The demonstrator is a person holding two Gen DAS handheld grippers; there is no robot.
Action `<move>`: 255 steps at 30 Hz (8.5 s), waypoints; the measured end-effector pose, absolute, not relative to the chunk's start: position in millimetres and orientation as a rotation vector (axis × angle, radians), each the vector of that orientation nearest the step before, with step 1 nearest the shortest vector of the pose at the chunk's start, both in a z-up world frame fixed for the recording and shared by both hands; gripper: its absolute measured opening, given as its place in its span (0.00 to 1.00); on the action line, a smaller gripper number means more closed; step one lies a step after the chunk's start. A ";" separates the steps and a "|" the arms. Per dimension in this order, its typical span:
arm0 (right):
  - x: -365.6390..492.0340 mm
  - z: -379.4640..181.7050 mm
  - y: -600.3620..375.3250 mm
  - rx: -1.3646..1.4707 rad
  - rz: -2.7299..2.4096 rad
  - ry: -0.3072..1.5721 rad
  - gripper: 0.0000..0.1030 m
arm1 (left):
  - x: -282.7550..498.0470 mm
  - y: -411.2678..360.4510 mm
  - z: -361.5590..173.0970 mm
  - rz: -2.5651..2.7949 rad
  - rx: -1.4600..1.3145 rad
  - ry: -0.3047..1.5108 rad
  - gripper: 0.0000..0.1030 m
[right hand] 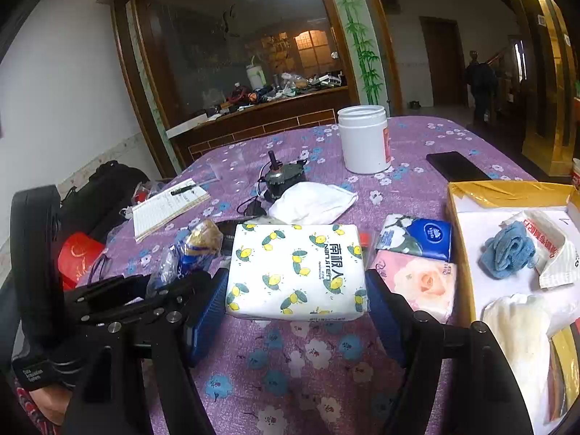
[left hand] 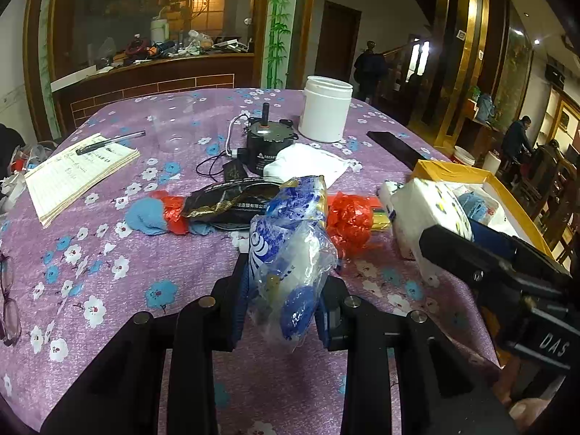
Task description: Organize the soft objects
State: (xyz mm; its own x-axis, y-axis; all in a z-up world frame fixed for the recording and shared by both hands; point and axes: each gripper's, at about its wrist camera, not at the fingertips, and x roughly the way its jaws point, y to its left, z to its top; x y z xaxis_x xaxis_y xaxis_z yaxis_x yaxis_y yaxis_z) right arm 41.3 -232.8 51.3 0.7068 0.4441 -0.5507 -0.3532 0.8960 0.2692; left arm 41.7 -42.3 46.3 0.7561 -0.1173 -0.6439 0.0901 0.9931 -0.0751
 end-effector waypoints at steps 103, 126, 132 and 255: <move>9.7 97.7 -452.9 0.516 0.297 0.715 0.84 | 8.9 -203.2 80.6 -0.497 -0.011 0.819 0.56; 4.7 36.0 -241.6 0.143 0.571 0.895 0.84 | 40.8 -16.7 50.8 -0.090 -0.302 0.908 0.56; -0.8 31.2 -239.0 0.105 0.573 0.861 0.84 | 76.1 -25.3 45.3 -0.031 -0.290 0.964 0.56; 79.8 60.7 -206.3 0.203 0.513 0.728 0.41 | 55.3 -54.3 49.5 0.096 0.187 0.597 0.42</move>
